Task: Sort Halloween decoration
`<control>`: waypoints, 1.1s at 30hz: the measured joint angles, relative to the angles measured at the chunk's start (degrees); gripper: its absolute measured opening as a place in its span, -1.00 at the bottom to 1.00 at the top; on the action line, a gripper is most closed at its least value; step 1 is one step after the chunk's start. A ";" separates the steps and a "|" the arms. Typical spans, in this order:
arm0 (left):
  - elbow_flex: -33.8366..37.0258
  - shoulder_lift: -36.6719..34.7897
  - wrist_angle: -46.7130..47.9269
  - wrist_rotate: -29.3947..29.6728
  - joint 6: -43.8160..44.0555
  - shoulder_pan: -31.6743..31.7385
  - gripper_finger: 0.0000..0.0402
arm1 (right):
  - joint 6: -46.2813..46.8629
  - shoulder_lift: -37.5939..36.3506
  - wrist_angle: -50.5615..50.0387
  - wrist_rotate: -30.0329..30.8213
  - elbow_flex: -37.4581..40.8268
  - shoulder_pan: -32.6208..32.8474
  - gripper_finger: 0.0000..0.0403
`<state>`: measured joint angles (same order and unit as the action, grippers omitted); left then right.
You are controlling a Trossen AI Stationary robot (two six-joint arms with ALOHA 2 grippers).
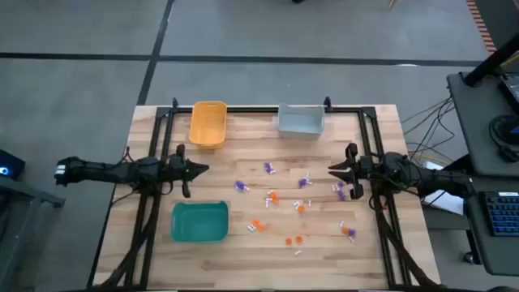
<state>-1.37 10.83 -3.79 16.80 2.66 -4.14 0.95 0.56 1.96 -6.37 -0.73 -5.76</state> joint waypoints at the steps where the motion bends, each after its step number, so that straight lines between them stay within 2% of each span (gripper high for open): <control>1: 0.00 0.02 0.00 0.00 0.00 0.02 -1.00 | 0.06 0.00 0.00 0.00 0.00 -0.02 -0.68; 33: 0.00 0.00 0.00 0.00 0.00 0.00 -1.00 | 0.00 1.03 -0.01 -0.02 0.00 -0.01 -0.69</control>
<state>-1.37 10.83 -3.79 16.80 2.66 -4.14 0.95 1.58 1.95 -6.39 -0.73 -5.77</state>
